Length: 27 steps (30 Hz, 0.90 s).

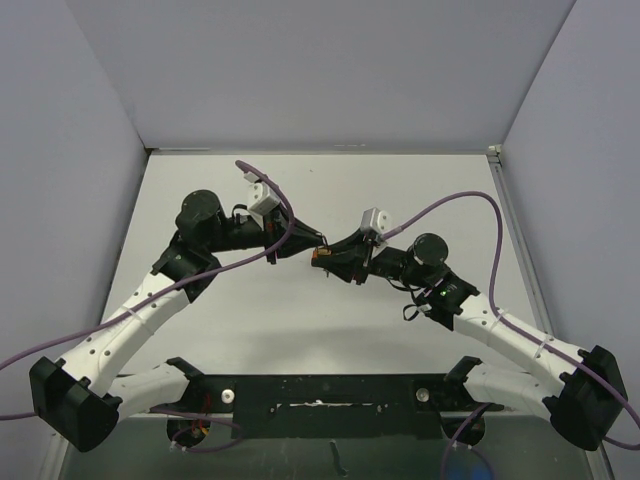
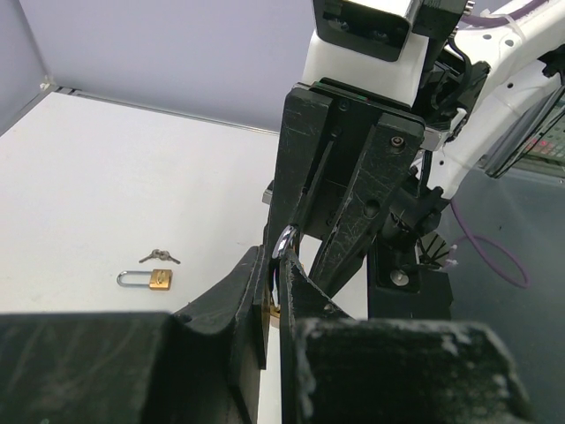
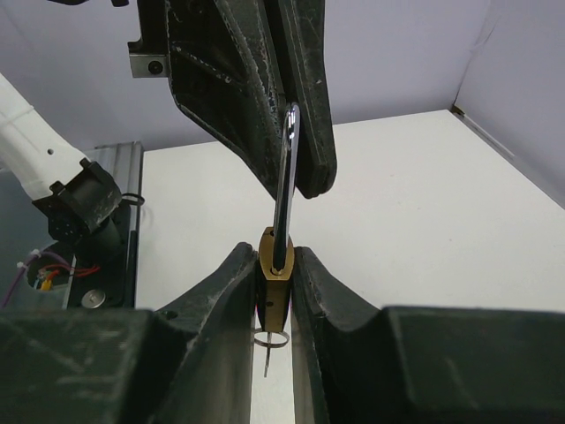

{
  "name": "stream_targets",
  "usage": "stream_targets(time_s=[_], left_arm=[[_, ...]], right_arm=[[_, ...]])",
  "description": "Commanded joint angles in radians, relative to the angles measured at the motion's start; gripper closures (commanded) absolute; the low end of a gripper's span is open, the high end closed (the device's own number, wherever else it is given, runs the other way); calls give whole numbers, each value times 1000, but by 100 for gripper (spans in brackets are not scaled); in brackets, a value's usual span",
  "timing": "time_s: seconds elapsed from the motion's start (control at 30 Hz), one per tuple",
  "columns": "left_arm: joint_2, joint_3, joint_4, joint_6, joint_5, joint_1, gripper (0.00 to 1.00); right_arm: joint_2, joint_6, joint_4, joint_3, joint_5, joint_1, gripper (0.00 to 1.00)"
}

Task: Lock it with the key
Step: Lock the lock.

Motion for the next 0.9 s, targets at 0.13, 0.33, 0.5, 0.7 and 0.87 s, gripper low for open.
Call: stream_targets(time_s=[0.13,0.33,0.5,0.7,0.87], left_arm=[[-3,-27,8,-35,24,-30,100],[2,-30,-3,-32,26,-34,100],[5,-30,-5,-31,28,-38,100],[17,-32,-12,-30,27,-45,100],[30,-42,2,-43,36,-51,100]], right_arm=[[3,-95,158,105,21,11,100],[7,-130,141,145,3,10,100],[4,-158,118,175,-2,9,100],[-7,-170,113,202,17,8,100],[-17,-179,159,214,13,9,100]])
